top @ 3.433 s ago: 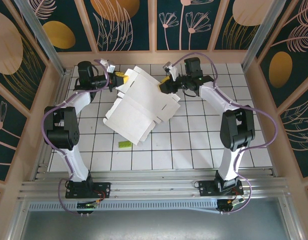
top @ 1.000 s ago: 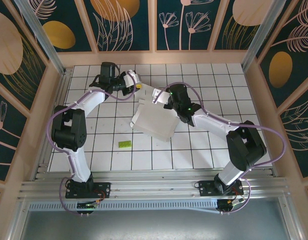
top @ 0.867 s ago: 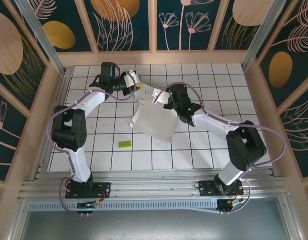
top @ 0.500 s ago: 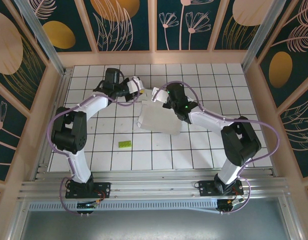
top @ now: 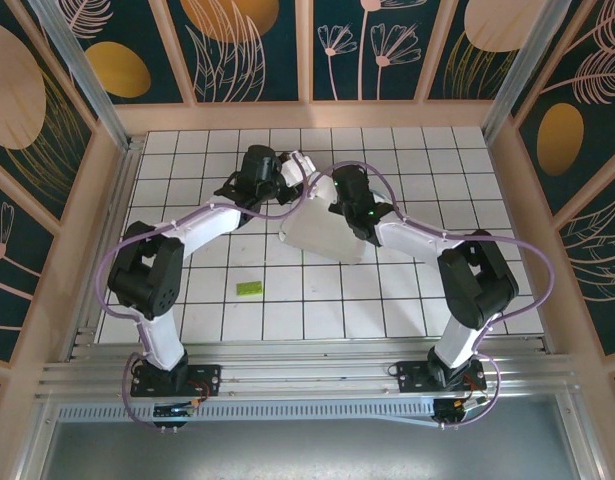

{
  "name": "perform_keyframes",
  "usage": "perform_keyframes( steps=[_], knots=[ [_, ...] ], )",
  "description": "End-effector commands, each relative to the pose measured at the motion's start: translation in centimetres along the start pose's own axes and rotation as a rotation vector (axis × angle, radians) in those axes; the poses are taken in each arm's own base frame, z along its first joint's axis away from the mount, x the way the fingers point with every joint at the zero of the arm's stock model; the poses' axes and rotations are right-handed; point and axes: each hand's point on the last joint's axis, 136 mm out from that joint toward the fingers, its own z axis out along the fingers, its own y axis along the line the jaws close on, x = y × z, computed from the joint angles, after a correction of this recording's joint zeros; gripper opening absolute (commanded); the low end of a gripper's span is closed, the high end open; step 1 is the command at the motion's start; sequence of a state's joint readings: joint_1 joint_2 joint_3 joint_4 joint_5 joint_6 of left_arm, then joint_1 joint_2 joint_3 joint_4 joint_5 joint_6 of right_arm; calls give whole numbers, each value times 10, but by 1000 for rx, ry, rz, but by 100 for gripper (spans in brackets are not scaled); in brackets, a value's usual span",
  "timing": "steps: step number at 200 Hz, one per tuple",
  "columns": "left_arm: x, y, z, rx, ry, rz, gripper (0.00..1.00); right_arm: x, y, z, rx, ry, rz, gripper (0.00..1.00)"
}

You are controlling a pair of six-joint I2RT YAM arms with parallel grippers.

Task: Fold the paper box

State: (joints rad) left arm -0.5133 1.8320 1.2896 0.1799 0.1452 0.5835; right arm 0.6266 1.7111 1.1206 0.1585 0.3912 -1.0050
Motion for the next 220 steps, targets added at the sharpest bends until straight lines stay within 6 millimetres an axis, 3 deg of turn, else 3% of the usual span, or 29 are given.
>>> perform_keyframes(
  steps=[1,41,68,107,131,187,220],
  knots=[
    [-13,17,-25,-98,1,15,68,-24,-11,-6,26,-80,27,13],
    [8,21,-41,73,-13,4,68,-29,-11,-11,12,-111,32,13],
    [16,22,-48,140,1,88,69,-29,-9,-12,3,-116,33,13],
    [20,21,-40,179,-25,144,66,-29,-9,-11,-2,-116,40,13],
    [25,29,-25,147,-11,149,47,-28,-8,-10,-5,-113,41,12],
    [31,36,-10,105,-8,146,30,-27,-8,-11,-10,-111,47,11],
    [23,34,-11,119,-43,72,17,-27,-7,-10,-15,-105,63,11]
  ],
)
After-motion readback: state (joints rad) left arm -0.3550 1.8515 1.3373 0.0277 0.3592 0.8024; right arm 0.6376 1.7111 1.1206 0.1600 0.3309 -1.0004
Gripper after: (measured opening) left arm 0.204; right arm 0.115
